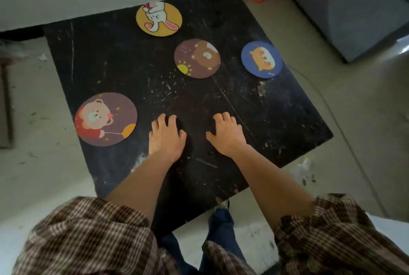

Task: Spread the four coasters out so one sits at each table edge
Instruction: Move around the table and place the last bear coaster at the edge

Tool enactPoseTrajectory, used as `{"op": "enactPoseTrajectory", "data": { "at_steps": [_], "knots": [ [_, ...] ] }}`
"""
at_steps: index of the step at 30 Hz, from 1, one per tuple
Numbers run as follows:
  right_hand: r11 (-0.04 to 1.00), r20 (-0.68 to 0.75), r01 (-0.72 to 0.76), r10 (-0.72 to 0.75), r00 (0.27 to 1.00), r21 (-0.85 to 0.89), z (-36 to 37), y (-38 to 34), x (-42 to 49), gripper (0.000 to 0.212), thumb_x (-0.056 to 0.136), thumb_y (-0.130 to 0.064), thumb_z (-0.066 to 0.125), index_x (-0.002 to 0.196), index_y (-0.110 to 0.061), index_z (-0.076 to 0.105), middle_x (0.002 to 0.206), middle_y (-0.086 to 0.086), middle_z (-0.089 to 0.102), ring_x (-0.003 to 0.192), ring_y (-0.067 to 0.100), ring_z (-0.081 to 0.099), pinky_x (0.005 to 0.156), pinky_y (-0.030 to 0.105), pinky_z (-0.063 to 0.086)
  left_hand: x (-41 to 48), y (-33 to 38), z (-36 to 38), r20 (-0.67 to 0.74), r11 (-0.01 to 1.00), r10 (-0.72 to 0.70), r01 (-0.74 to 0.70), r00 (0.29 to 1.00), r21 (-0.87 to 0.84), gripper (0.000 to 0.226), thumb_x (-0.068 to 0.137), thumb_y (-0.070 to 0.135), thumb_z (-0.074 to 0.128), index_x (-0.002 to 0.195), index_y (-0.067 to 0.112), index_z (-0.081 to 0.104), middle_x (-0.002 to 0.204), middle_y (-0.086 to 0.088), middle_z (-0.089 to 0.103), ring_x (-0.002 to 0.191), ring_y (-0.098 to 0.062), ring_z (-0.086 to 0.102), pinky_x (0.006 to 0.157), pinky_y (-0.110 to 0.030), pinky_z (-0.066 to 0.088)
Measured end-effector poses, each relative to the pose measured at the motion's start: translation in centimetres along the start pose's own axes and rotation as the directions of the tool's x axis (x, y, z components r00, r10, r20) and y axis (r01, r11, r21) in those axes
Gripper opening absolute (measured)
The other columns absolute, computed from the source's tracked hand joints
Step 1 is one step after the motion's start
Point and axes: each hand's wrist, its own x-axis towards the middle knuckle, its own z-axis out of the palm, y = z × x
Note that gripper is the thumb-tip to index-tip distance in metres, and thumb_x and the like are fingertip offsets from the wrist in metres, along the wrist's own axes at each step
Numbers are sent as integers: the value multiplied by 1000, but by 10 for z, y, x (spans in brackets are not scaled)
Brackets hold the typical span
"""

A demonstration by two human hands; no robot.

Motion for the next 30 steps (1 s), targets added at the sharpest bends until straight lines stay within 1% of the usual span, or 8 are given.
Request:
{"op": "enactPoseTrajectory", "data": {
  "at_steps": [5,9,14,17,20,25,28,30],
  "knots": [
    [993,58,117,-115,992,-30,-23,33,25,55,88,-37,58,134,-13,37,136,11,41,124,30,42,97,48,40,-1,40,14,-48,983,-165,160,985,-87,50,92,32,44,137,15,34,148,-15,26,132,-36,26,103,-48,31],
    [976,87,207,-201,976,-62,-39,51,48,56,89,-37,56,135,-12,36,136,11,40,124,32,41,97,49,39,0,66,17,-76,966,-237,226,969,-128,50,92,32,44,138,15,33,149,-14,26,133,-36,25,103,-48,31],
    [970,103,240,-235,967,-40,-57,56,84,57,87,-37,58,134,-12,38,136,12,41,124,32,41,98,50,39,22,80,11,-104,958,-268,253,958,-138,51,92,31,43,139,14,32,150,-7,32,133,-33,27,101,-49,33],
    [966,99,260,-258,961,-10,-64,53,108,53,87,-37,58,130,-12,41,132,12,43,122,32,42,96,50,39,44,82,8,-124,954,-279,261,952,-145,51,92,30,43,138,13,33,148,-7,37,132,-32,28,100,-48,33],
    [965,85,262,-261,962,7,-72,51,131,55,87,-37,58,132,-12,40,132,11,43,122,32,42,95,49,39,71,85,4,-121,946,-297,275,947,-169,51,91,30,43,138,14,34,145,-7,40,131,-32,28,100,-49,32],
    [965,40,261,-262,964,26,-87,46,176,53,87,-35,57,131,-10,41,131,12,45,121,32,42,95,48,41,119,88,-2,-172,929,-321,274,932,-249,47,87,31,46,132,16,41,138,-8,49,130,-31,26,100,-50,29],
    [964,9,261,-262,965,42,-94,41,205,50,88,-33,56,129,-8,42,128,14,46,119,32,43,94,48,43,143,87,-5,-217,918,-342,275,914,-286,45,86,30,48,129,18,43,137,-7,48,127,-31,27,98,-50,29],
    [964,-2,263,-263,965,35,-97,36,222,45,90,-32,54,127,-8,43,126,14,47,117,32,43,92,47,43,155,87,-5,-222,908,-366,294,904,-300,45,86,31,50,128,18,43,137,-9,46,125,-32,28,96,-50,30]
  ]
}}
